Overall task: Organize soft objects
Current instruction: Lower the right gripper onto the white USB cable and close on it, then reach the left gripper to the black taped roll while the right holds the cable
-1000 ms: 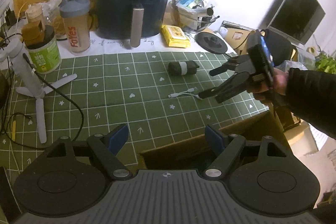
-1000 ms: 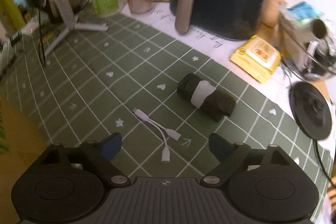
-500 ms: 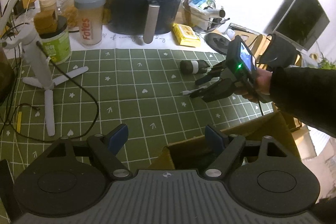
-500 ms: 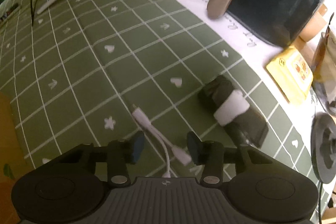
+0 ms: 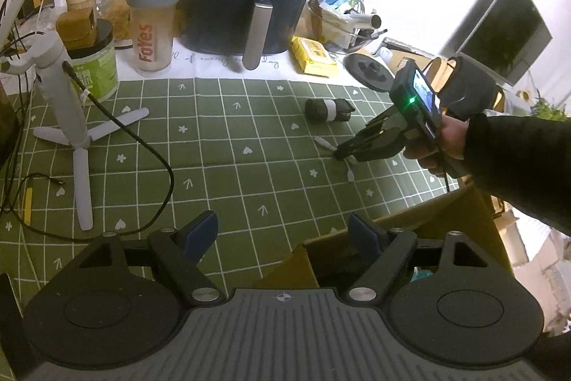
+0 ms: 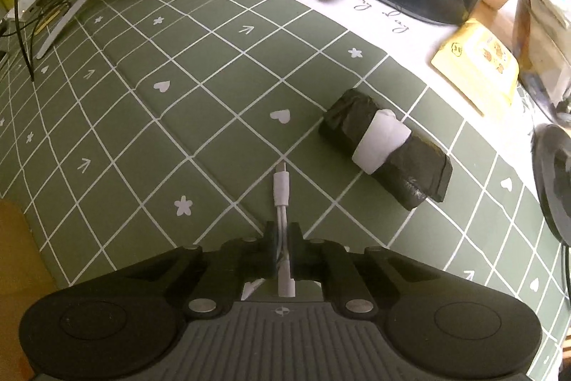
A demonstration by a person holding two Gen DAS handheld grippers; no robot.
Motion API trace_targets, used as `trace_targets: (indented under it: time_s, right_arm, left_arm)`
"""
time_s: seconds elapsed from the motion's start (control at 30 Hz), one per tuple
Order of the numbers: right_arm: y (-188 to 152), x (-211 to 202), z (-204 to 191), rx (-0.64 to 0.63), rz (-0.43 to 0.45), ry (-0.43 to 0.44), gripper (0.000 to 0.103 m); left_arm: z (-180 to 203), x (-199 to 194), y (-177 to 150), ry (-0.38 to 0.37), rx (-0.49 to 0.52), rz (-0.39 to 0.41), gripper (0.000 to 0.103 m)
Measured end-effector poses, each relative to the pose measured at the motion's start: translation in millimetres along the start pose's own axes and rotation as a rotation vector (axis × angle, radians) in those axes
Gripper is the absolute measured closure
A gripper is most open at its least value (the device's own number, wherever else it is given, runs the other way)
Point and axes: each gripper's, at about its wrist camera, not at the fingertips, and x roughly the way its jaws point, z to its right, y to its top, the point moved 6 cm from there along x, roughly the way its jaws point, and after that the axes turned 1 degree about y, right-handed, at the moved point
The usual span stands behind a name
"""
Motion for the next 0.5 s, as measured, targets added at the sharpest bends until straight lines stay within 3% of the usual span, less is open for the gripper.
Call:
trace_targets:
  time_s: [0.5]
  right_arm:
    - [7,7,0,-0.031,-0.063,-0.007,0.092]
  left_arm:
    - [-5,-11,0,0.013,-0.01,0.03,0.023]
